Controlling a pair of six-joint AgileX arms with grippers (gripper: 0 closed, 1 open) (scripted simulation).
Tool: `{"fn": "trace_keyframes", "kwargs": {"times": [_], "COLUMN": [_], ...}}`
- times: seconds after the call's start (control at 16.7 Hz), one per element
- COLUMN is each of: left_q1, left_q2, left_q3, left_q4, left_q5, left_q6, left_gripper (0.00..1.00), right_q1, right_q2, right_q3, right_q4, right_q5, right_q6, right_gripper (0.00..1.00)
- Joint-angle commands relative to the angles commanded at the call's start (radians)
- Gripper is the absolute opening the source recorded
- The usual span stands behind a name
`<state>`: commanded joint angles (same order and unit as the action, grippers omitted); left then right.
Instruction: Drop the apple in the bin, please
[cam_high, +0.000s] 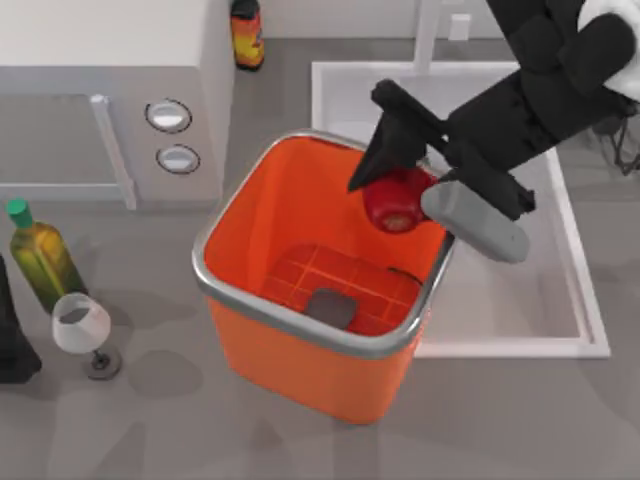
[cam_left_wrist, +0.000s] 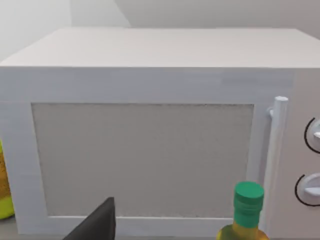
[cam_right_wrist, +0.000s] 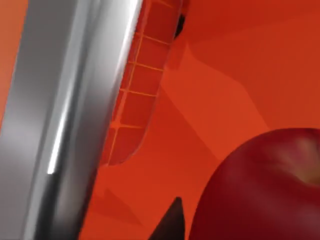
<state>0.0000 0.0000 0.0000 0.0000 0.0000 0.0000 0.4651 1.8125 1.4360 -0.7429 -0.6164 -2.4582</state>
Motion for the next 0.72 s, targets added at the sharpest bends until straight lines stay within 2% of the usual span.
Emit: {"fn": "trace_keyframes", "kwargs": {"times": [0.48, 0.72], "left_q1": [0.000, 0.000], "left_q2": [0.000, 0.000], "left_q3": [0.000, 0.000], "left_q4": [0.000, 0.000], "left_q5": [0.000, 0.000], "left_q6": [0.000, 0.000], "left_gripper": [1.00, 1.00], "right_q1": [0.008, 0.031], "right_q2": [0.008, 0.037], "right_q3": [0.003, -0.020], "right_q4": [-0.006, 0.059], "right_q5": [-0.001, 0.011], "right_q6": [-0.030, -0.005], "right_gripper": [0.00, 0.00]}}
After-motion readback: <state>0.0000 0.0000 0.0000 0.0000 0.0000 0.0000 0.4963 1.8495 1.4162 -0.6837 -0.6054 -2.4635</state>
